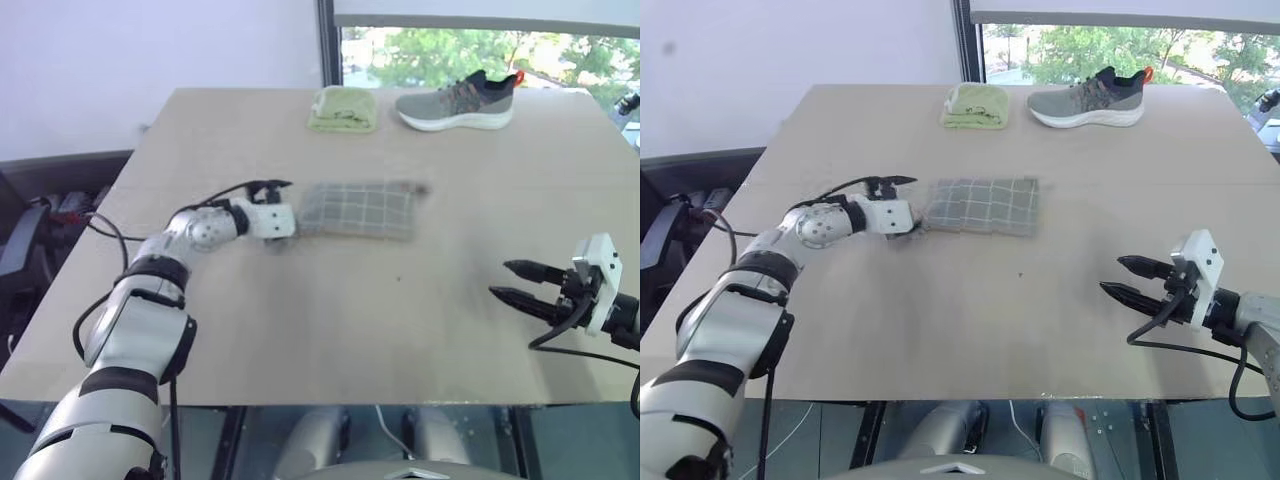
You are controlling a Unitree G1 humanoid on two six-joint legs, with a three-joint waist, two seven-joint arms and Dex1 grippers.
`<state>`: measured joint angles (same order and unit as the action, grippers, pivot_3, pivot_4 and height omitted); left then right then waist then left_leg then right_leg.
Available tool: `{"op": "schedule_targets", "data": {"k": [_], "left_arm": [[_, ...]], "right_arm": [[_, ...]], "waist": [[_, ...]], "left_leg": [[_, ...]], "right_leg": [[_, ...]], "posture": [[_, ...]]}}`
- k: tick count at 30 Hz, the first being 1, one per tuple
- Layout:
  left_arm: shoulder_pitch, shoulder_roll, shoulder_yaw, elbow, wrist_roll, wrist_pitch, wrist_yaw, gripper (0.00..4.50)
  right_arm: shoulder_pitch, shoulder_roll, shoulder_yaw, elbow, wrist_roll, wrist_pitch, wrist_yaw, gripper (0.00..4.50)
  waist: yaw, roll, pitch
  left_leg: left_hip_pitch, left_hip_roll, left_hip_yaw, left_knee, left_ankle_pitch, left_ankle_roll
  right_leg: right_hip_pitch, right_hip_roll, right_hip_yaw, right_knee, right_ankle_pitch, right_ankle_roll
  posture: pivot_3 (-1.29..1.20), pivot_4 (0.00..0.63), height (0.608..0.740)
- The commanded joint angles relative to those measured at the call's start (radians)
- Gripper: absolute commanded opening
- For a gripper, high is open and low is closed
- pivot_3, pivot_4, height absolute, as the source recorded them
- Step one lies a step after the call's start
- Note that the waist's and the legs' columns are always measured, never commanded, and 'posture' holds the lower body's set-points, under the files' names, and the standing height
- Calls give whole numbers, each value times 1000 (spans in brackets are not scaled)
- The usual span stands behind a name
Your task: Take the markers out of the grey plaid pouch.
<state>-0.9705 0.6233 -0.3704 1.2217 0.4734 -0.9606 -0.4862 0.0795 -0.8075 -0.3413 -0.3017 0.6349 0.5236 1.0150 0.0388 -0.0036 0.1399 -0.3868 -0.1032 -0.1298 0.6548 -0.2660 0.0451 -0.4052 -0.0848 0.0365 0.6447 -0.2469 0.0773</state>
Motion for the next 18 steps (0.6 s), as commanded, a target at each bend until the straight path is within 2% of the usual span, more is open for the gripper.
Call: {"op": "schedule_targets", "data": {"k": [1, 7, 12, 15, 18], "left_arm": [[64, 13, -20, -85, -81, -154, -173, 4463], [141, 12, -24, -170, -109, -159, -203, 4463], [139, 8, -53, -186, 31, -106, -50, 4463], [128, 41, -91, -192, 137, -99, 45, 4463], [137, 65, -61, -169, 62, -130, 1, 4463]], "right_arm": [[8, -16, -37, -33, 12, -4, -1, 3149], [-39, -12, 1, -5, 5, -13, 2, 3149], [-64, -15, 17, 14, -4, -17, 13, 3149], [-72, -9, 21, 14, -6, -18, 7, 3149], [-59, -6, 12, 1, -3, -17, 1, 3149]], "waist": [[-6, 0, 0], [-25, 0, 0], [-21, 0, 0], [-19, 0, 0], [-23, 0, 0]], "left_leg": [[-1, 0, 0, 0, 0, 0], [-4, 1, 1, 0, 0, 0], [-3, 1, 1, 1, 0, 0], [0, 1, 0, 2, 0, 0], [9, 1, 0, 2, -2, 4]], "right_leg": [[-1, -1, 0, 0, 0, 0], [-4, -1, 2, 0, 0, 0], [-4, 3, 1, 2, 0, 0], [-1, 3, 1, 2, 0, 0], [8, 3, 1, 2, 0, 0]], "posture": [[0, 150, 740], [0, 150, 740], [0, 150, 740], [0, 150, 740], [0, 150, 740]]}}
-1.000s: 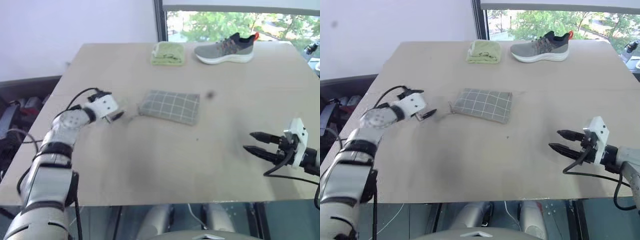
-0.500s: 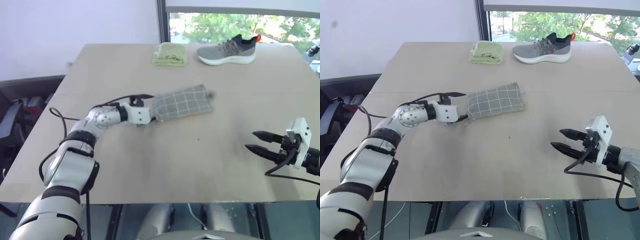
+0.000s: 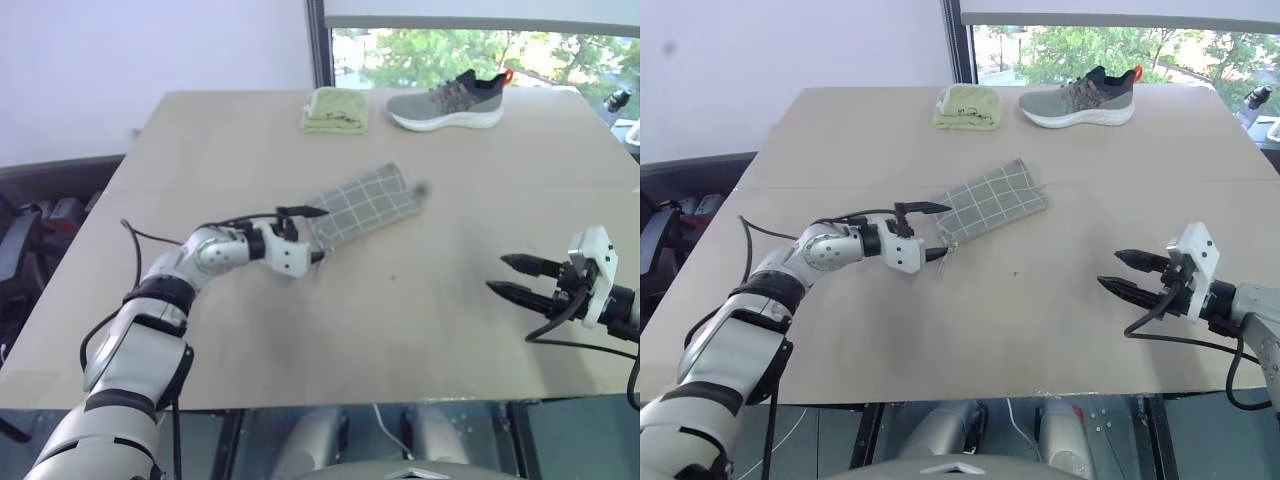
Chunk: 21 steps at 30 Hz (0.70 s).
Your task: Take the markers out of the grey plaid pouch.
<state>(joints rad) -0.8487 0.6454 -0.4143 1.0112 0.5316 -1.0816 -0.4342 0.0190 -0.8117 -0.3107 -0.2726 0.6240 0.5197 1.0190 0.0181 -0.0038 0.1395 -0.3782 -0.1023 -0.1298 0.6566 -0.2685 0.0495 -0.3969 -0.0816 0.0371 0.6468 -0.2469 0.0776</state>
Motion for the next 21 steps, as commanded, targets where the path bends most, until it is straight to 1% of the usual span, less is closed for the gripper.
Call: {"op": "schedule_targets", "data": {"k": [1, 4, 6, 8, 11, 14, 18, 19, 21], "left_arm": [[23, 54, -3, 46, -38, -26, -79, 4463], [56, 94, 24, 42, -119, -60, -131, 4463], [79, 124, 32, 37, -136, -59, -143, 4463], [77, 146, 18, 49, -69, -21, -82, 4463], [52, 156, -24, 50, 41, 12, 16, 4463], [9, 128, -65, 51, 127, 48, 119, 4463], [-48, 98, -157, 69, 277, 117, 280, 4463], [-60, 90, -182, 76, 311, 136, 320, 4463], [-79, 76, -224, 91, 364, 168, 385, 4463]], "right_arm": [[12, 0, -23, -34, 9, -14, -5, 3149], [38, 5, -37, -41, 9, -17, -13, 3149], [48, 8, -43, -46, 11, -19, -19, 3149], [52, 13, -38, -55, 14, -18, -26, 3149], [43, 17, -27, -60, 14, -16, -32, 3149], [28, 12, -28, -61, 19, -10, -33, 3149], [28, 8, -39, -67, 24, -5, -33, 3149], [31, 9, -41, -71, 24, -5, -34, 3149], [36, 11, -43, -78, 25, -5, -37, 3149]], "waist": [[-5, 0, 0], [-19, 0, 0], [-32, 0, 0], [-36, 0, 0], [-33, 0, 0], [-28, -1, -1], [-17, -1, -1], [-12, -1, -1], [-3, -1, -1]], "left_leg": [[0, 0, 0, 0, 0, 0], [0, 2, 0, 0, 0, -1], [-1, 2, 0, -2, 2, -4], [-2, 2, 2, -3, 2, -4], [-1, 2, 3, -3, 1, -2], [2, 2, 3, -3, 0, 0], [14, 2, 2, -3, 0, 0], [17, 2, 1, -3, 0, 0], [19, 2, 1, -3, 0, 0]], "right_leg": [[0, 0, 0, 0, 0, 0], [-1, 2, 0, 1, 0, 0], [-4, 1, 1, 1, 0, 0], [-6, -2, 4, 1, 0, 0], [-5, 1, 4, 1, 0, 0], [-2, 2, 4, 4, 0, 0], [8, 2, 3, 6, 0, 0], [11, 2, 2, 6, -2, 4], [13, 2, 2, 5, -3, 5]], "posture": [[0, 150, 740], [0, 150, 740], [0, 150, 740], [0, 150, 740], [0, 150, 740], [0, 150, 740], [0, 150, 740], [0, 150, 740], [0, 150, 740]]}}
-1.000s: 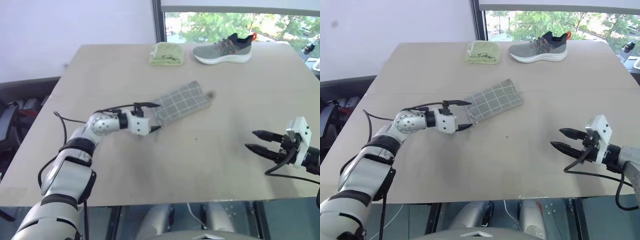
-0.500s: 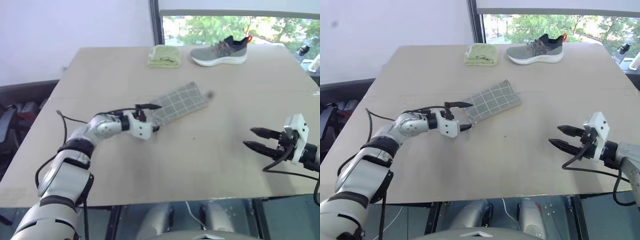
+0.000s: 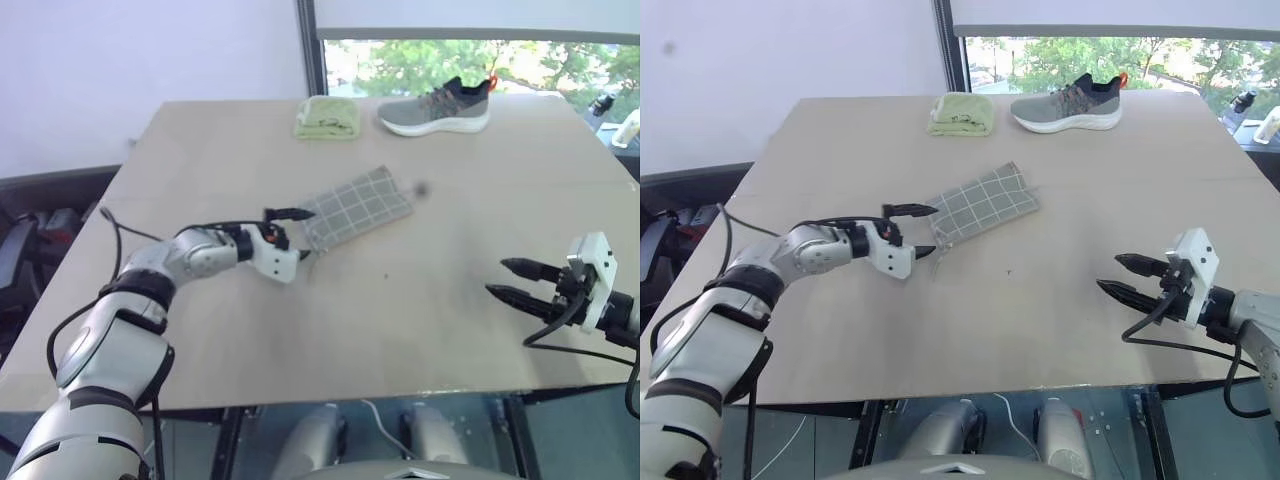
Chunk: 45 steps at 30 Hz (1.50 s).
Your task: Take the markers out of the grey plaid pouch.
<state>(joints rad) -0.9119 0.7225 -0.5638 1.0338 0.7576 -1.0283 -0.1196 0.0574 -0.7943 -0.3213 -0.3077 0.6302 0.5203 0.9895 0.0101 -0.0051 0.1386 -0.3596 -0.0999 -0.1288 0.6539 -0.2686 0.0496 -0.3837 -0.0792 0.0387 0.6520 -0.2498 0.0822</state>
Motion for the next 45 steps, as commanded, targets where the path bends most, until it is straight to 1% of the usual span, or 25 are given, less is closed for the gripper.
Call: {"op": "schedule_targets", "data": {"k": [1, 4, 5, 7, 9, 10, 11, 12, 16, 21, 24, 27, 29, 31, 33, 35, 37, 39, 42, 45], "left_arm": [[-25, -8, -91, 77, 157, 130, 99, 4463], [-46, -31, -122, 107, 186, 160, 168, 3649], [-53, -37, -127, 118, 189, 166, 185, 3210], [-66, -46, -134, 136, 194, 177, 211, 2157], [-74, -52, -135, 147, 191, 183, 233, 1354], [-77, -55, -132, 151, 187, 182, 243, 791], [-79, -58, -128, 153, 181, 180, 248, 340], [-80, -60, -122, 154, 173, 175, 254, 24], [-71, -68, -90, 138, 124, 116, 282, 24], [-16, -101, 9, 95, -53, 5, 168, 24], [18, -120, 50, 26, -137, -16, 83, 24], [60, -136, 80, -64, -216, -4, -13, 24], [97, -147, 98, -149, -276, 25, -83, 24], [134, -156, 111, -230, -316, 57, -139, 24], [163, -163, 121, -299, -337, 92, -177, 24], [188, -169, 128, -357, -348, 125, -206, 24], [209, -174, 136, -401, -359, 155, -230, 24], [230, -176, 144, -443, -371, 179, -252, 24], [252, -186, 157, -494, -385, 217, -282, 24], [260, -192, 165, -519, -389, 239, -299, 24]], "right_arm": [[0, -5, -33, -47, 20, -4, -10, 3149], [5, -3, -33, -57, 25, -2, -17, 3149], [4, -3, -32, -58, 26, -1, -19, 3149], [0, -4, -30, -60, 29, 1, -23, 3149], [-6, -4, -26, -58, 29, 1, -24, 3149], [-10, -4, -22, -56, 29, 1, -24, 3149], [-12, -4, -20, -55, 29, 0, -24, 3149], [-15, -3, -16, -55, 29, -1, -23, 3149], [-37, 6, 8, -52, 26, -1, -27, 3149], [-97, 35, 74, -60, 17, 12, -58, 3149], [-142, 66, 134, -71, 10, 26, -83, 3149], [-180, 89, 182, -68, -4, 26, -97, 3149], [-218, 116, 218, -65, -5, 63, -139, 3149], [-243, 145, 264, -84, 10, 134, -184, 3149], [-271, 179, 327, -98, -10, 213, -258, 3149], [-293, 212, 385, -98, -55, 244, -314, 3149], [-306, 231, 420, -101, -97, 225, -339, 3149], [-331, 247, 450, -88, -189, 129, -369, 3149], [-363, 192, 543, -66, -378, -45, -349, 3149], [-385, 181, 566, -46, -464, -135, -353, 3149]], "waist": [[6, 0, 0], [6, 0, 0], [4, 0, 0], [4, -1, 0], [4, -2, 1], [5, -2, 1], [6, -1, 1], [6, -1, 0], [5, -2, 1], [7, -2, 1], [7, -2, 1], [6, -1, 0], [2, -1, 0], [1, -1, 1], [1, -2, 1], [0, -2, 1], [0, -2, 1], [0, -1, 1], [0, -1, 1], [2, -2, 1]], "left_leg": [[0, 0, -1, 1, 0, 0], [1, 0, -2, 1, 1, 0], [0, 0, -2, 1, 1, 0], [0, 0, -2, 1, 1, 0], [-1, 0, -2, 1, 1, 0], [-3, 0, -2, 1, 1, 0], [-4, -1, -2, 1, 1, 0], [-5, -1, -2, 1, 1, 0], [-6, -1, -2, 0, 1, 0], [-9, -1, -2, 0, 1, 0], [-19, -2, -2, 1, 3, -4], [-30, -3, -2, 4, 4, -5], [-39, -3, -2, 8, 4, -5], [-39, -3, -2, 9, 3, -4], [-39, -3, -2, 9, 3, -4], [-39, -2, -2, 10, 3, -5], [-39, -2, -2, 11, 3, -5], [-39, -2, -2, 11, 3, -4], [-38, -3, -1, 13, 3, -4], [-38, -3, -2, 14, 3, -5]], "right_leg": [[2, 0, -1, 0, 0, 0], [3, 0, -3, 0, 0, 0], [3, 0, -3, 0, 0, 0], [3, 0, -3, 0, 0, 0], [2, 0, -3, -1, 1, -1], [-1, 0, -2, 0, 2, -4], [-2, 0, -2, 0, 2, -4], [-3, -1, -2, -1, 2, -4], [-4, -1, -2, -2, 2, -4], [-5, -2, -3, -5, 3, -4], [-14, -3, -3, -5, 3, -4], [-24, -7, -3, -4, 3, -4], [-31, -7, -3, -3, 3, -5], [-31, -7, -3, -3, 3, -5], [-31, -7, -3, -3, 3, -5], [-31, -7, -4, -2, 3, -5], [-32, -7, -4, 0, 3, -5], [-32, -6, -4, 1, 3, -5], [-32, -3, -4, 3, 3, -5], [-32, -2, -5, 2, 3, -5]], "posture": [[0, 150, 740], [0, 150, 740], [0, 150, 740], [0, 150, 740], [0, 150, 740], [0, 150, 740], [0, 150, 740], [0, 150, 740], [0, 150, 740], [0, 150, 740], [0, 150, 740], [0, 150, 740], [0, 150, 740], [0, 150, 740], [0, 150, 740], [0, 150, 740], [0, 150, 740], [0, 150, 740], [0, 150, 740], [0, 150, 740]]}}
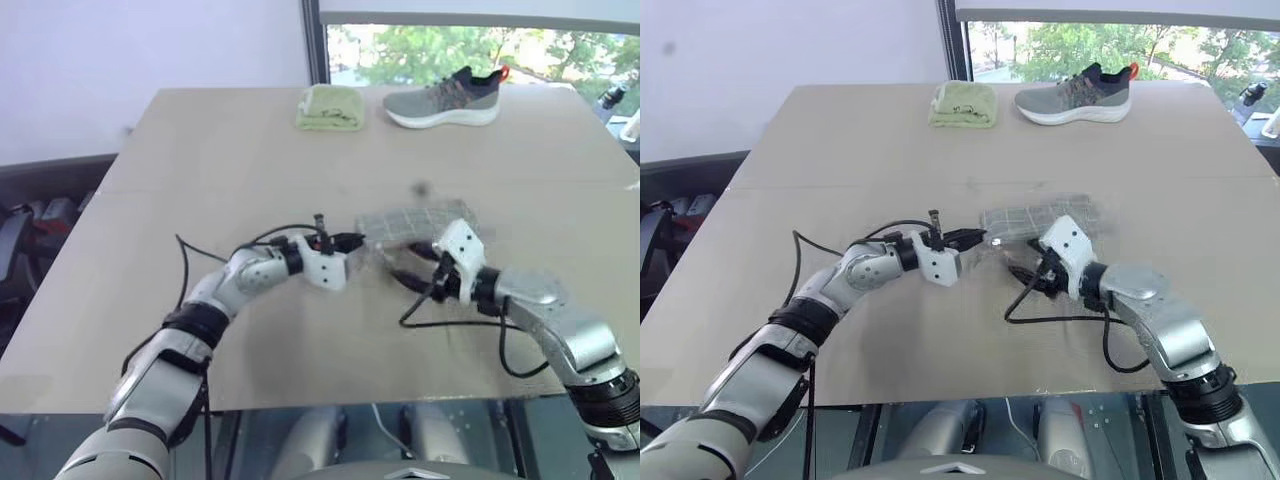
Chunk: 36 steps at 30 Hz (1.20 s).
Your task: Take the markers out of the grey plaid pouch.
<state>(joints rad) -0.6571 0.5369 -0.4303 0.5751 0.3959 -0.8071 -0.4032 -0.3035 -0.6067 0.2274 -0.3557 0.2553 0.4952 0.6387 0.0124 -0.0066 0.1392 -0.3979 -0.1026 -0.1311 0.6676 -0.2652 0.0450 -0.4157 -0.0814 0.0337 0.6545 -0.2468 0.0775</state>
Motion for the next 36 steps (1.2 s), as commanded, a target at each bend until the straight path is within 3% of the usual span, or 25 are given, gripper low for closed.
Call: {"op": "schedule_targets", "data": {"k": [1, 19, 26, 30, 34, 36], "left_arm": [[7, -7, 33, -66, -29, 23, -20, 24], [24, -82, 103, -126, -133, 184, -103, 24], [44, -77, 107, -176, -153, 201, -138, 24], [50, -75, 109, -188, -162, 206, -158, 0], [52, -73, 112, -188, -166, 204, -168, 0], [54, -74, 115, -185, -172, 198, -168, 0]], "right_arm": [[-34, -12, 22, 7, -119, -147, 0, 3149], [-47, -67, 54, 171, -453, -522, 8, 3149], [-92, -38, 46, 285, -530, -561, -37, 3149], [-110, -22, 53, 306, -546, -570, -40, 1993], [-112, -10, 48, 306, -552, -572, -41, 49], [-109, -8, 45, 303, -553, -570, -42, 49]], "waist": [[-1, 0, 0], [-4, 0, 0], [-7, 0, 0], [-10, 0, 0], [-13, 0, 0], [-15, 0, 0]], "left_leg": [[0, 0, 0, 0, 0, 0], [0, 0, 1, 0, 0, 0], [1, 0, 2, 0, 0, 0], [1, 0, 2, 0, 0, 0], [1, 0, 2, 0, 0, 0], [1, 0, 2, 0, 0, 0]], "right_leg": [[0, 0, 0, 0, 0, 0], [0, 1, 1, 0, 0, 0], [0, 1, 2, 1, 0, 0], [0, 1, 3, 1, 0, 0], [0, 1, 3, 1, 0, 0], [0, 1, 3, 1, 0, 0]], "posture": [[0, 150, 740], [0, 150, 740], [0, 150, 740], [0, 150, 740], [0, 150, 740], [0, 150, 740]]}}
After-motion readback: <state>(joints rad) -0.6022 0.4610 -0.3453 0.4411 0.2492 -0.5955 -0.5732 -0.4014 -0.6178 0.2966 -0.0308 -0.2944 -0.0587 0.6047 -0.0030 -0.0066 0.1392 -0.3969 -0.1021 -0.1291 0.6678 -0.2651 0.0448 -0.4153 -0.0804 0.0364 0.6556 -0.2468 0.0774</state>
